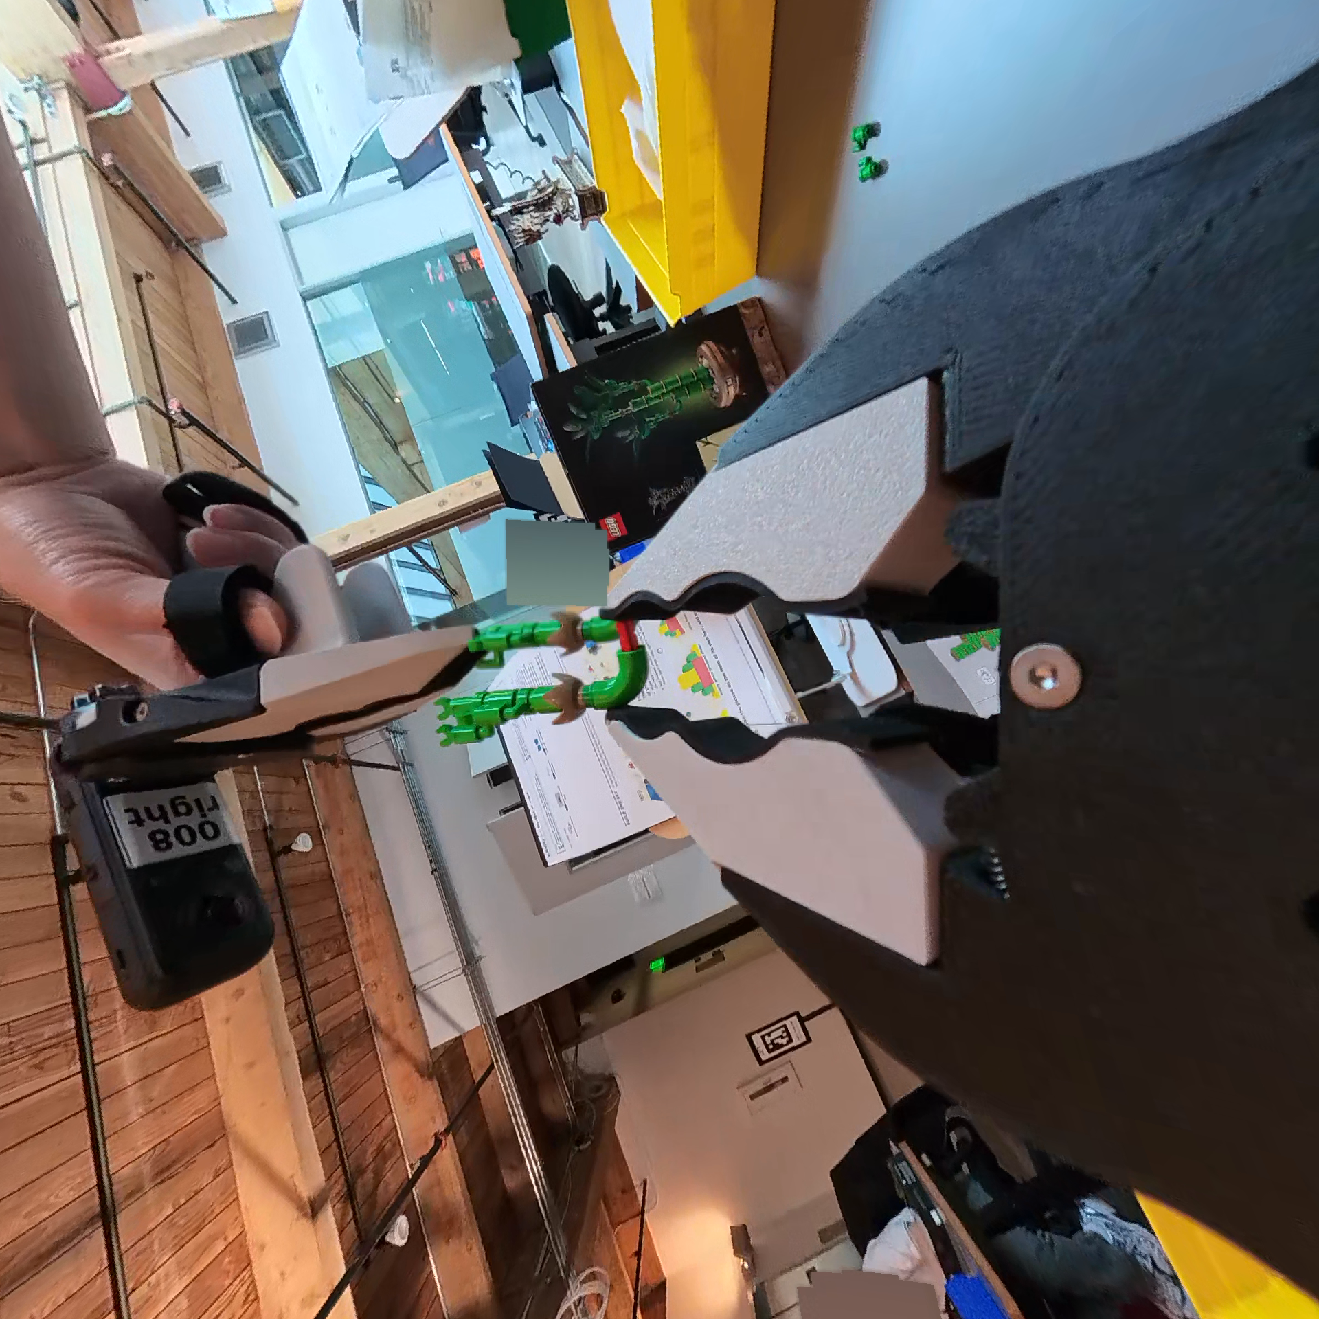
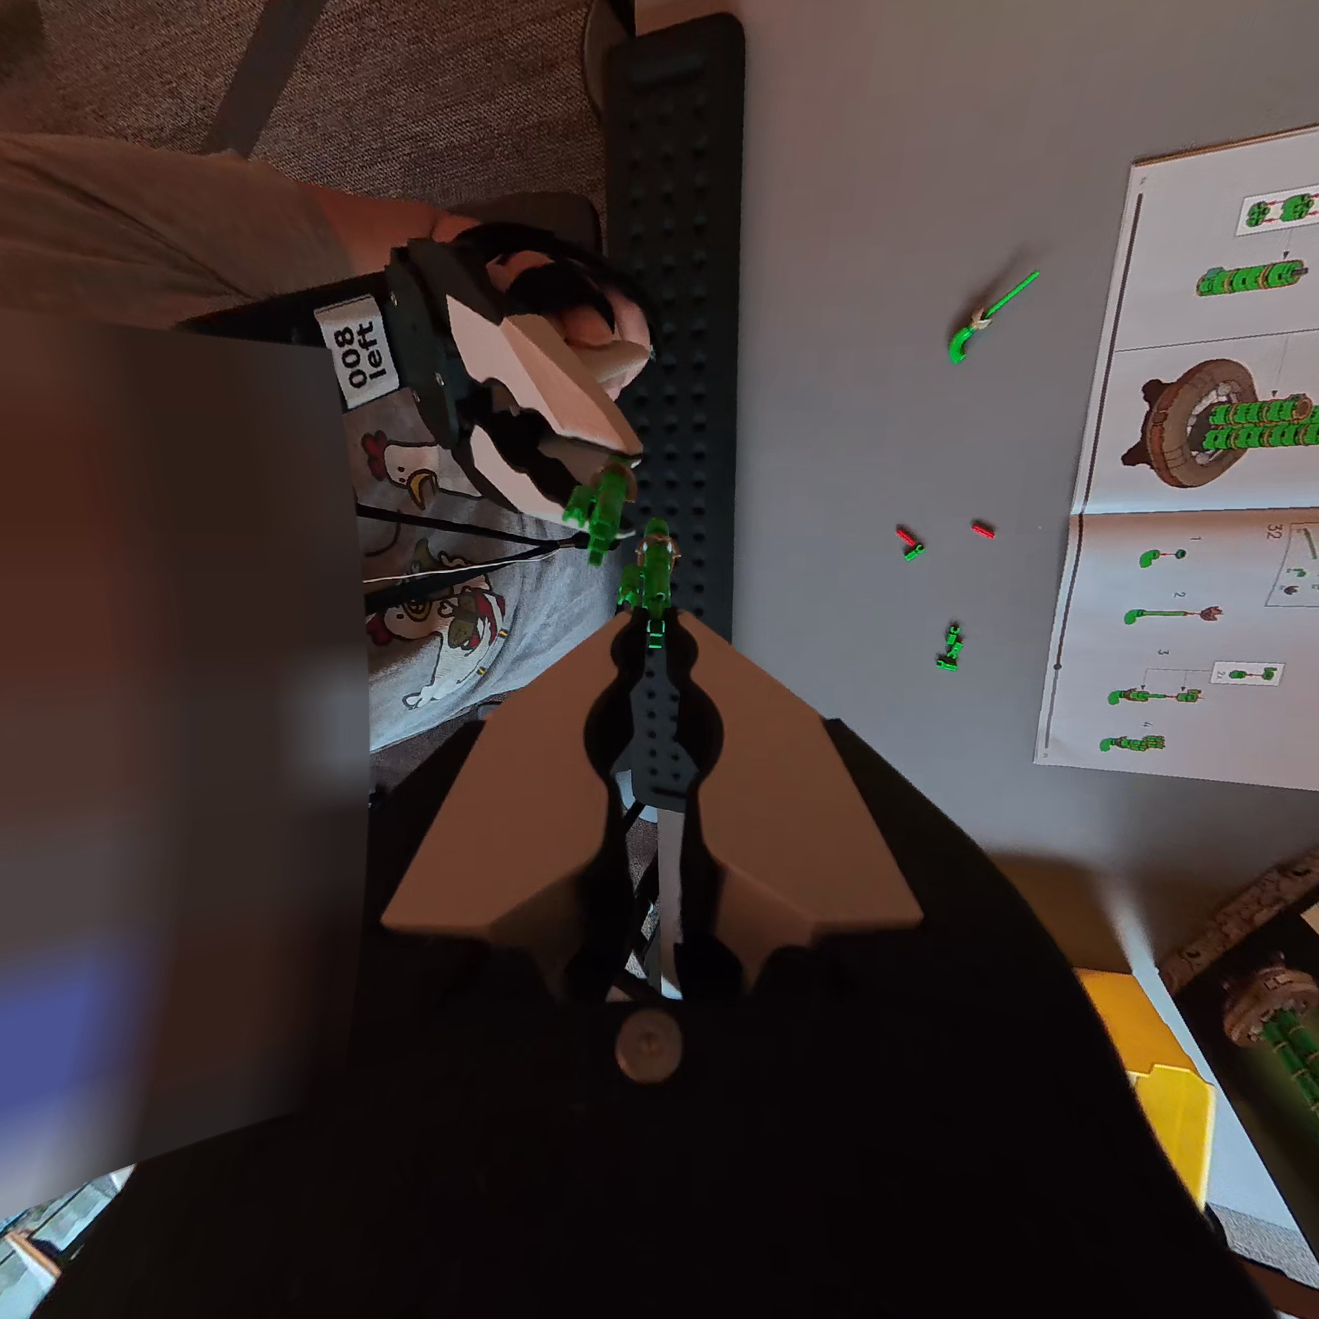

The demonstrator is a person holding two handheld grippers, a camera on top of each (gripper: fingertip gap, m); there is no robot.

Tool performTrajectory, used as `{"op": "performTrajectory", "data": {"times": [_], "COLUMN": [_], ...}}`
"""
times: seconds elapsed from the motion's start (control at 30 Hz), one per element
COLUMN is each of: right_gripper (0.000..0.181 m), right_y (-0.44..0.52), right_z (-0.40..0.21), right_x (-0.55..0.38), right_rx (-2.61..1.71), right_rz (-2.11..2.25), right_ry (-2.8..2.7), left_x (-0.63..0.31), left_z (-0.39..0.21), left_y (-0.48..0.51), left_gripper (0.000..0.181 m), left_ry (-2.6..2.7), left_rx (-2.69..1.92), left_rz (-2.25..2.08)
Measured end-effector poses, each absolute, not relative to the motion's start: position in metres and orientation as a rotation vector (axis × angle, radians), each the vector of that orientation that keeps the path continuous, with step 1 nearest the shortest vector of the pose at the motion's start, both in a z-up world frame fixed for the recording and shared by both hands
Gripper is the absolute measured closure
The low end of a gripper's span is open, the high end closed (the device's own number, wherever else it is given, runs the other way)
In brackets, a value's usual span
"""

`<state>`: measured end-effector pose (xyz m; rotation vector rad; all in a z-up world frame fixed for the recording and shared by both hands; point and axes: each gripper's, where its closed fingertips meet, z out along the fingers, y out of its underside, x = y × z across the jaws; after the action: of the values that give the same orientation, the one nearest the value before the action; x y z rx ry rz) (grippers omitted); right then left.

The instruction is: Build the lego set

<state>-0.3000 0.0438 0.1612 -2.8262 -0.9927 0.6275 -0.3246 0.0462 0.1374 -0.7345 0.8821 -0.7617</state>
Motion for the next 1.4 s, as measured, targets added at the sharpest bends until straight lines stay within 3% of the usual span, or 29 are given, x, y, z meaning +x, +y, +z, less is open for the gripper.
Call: {"op": "performTrajectory", "data": {"times": [1.4], "right_gripper": [0.177], "right_y": [0.047], "right_z": [0.153], "right_x": [-0.295], "right_rx": [-2.788], "right_rz": [0.64], "right_ry": [-1.064], "left_x": [-0.313], "left_z": [0.132], "left_y": [0.044], "left_gripper": [0.158], "left_ry": [0.912], "left_rx": [-0.751], "left_rz": [-0.649]}}
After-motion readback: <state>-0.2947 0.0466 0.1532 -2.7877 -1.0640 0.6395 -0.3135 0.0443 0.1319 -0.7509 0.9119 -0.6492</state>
